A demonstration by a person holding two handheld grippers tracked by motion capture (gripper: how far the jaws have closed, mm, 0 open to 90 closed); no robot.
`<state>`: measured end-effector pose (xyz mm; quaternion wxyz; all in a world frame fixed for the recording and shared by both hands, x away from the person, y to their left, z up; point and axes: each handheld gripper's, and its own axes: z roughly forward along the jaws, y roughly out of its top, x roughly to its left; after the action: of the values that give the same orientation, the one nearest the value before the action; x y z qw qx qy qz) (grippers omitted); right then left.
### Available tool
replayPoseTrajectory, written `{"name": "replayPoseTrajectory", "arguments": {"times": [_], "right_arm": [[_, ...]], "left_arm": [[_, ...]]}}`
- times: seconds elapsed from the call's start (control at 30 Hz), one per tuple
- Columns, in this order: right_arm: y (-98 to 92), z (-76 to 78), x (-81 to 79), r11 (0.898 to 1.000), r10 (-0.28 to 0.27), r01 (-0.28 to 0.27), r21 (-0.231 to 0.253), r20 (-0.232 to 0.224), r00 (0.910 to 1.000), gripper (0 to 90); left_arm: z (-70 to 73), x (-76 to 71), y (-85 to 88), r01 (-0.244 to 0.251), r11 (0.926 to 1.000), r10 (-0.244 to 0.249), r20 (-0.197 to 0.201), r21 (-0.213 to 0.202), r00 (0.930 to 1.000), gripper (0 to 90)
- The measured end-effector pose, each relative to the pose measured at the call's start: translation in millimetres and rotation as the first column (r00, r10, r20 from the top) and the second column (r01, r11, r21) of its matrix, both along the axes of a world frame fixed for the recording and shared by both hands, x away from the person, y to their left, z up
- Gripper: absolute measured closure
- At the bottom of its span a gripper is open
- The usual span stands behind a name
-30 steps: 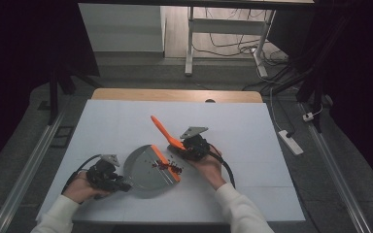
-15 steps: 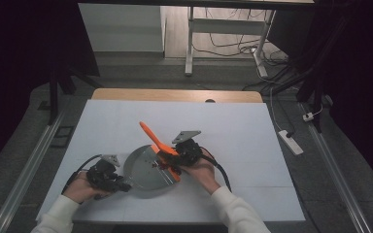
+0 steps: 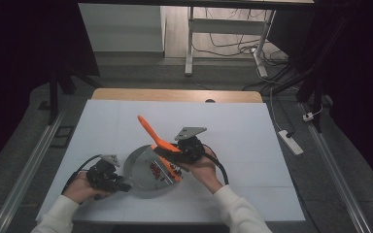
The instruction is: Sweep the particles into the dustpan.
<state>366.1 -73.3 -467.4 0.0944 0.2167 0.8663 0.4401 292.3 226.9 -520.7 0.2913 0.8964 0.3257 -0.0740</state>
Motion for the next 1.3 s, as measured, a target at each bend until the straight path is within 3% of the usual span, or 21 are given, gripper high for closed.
{"name": "replayPoseTrajectory", "arguments": {"times": [0.37, 0.8, 1.27, 1.3], "right_arm": [[-15.5, -2.8, 5.9, 0.997, -0.062, 0.062, -0.042, 0.012, 0.9980, 70.1], [-29.8, -10.3, 0.2, 0.989, -0.131, 0.131, -0.070, 0.010, 0.9914, 70.0], [-24.6, -25.5, 2.1, 0.982, -0.153, 0.150, -0.115, -0.017, 0.9880, 70.1], [-23.8, -26.5, 1.2, 0.983, -0.154, 0.152, -0.103, -0.016, 0.9879, 70.1]], "left_arm": [[0.2, 0.0, 0.3, 0.001, 1.0000, -0.001, 0.003, 0.000, 1.0000, 61.5], [1.5, -1.1, 1.1, 0.002, 1.0000, -0.002, 0.004, 0.000, 1.0000, 61.5], [3.9, -4.4, 6.3, 0.005, 1.0000, -0.005, -0.012, 0.003, 0.9999, 61.5], [3.9, -4.5, 6.3, 0.005, 1.0000, -0.005, -0.013, 0.004, 0.9999, 61.5]]}}
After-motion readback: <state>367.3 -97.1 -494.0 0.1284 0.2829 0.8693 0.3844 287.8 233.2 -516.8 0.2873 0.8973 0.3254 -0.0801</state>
